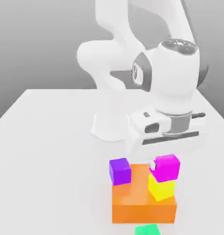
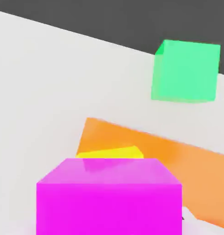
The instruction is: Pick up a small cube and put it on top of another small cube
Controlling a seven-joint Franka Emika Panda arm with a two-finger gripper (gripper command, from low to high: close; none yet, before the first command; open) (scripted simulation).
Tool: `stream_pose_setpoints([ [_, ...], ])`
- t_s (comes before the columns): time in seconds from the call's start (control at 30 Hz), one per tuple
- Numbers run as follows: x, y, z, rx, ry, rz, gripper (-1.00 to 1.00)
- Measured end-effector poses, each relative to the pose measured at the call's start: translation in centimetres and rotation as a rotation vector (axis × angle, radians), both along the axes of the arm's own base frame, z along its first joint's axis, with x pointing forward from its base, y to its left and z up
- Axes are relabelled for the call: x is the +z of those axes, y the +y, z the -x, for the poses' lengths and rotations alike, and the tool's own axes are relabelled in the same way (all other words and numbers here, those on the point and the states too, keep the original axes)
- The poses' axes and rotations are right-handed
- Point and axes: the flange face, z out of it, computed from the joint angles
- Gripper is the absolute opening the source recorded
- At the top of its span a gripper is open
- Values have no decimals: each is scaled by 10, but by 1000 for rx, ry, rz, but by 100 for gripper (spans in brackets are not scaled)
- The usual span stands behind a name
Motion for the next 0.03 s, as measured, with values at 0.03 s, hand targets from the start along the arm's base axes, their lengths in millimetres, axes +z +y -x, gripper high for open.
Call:
stream_pose_setpoints([
  [0.03, 0, 0, 0, 0, 0, 0, 100],
])
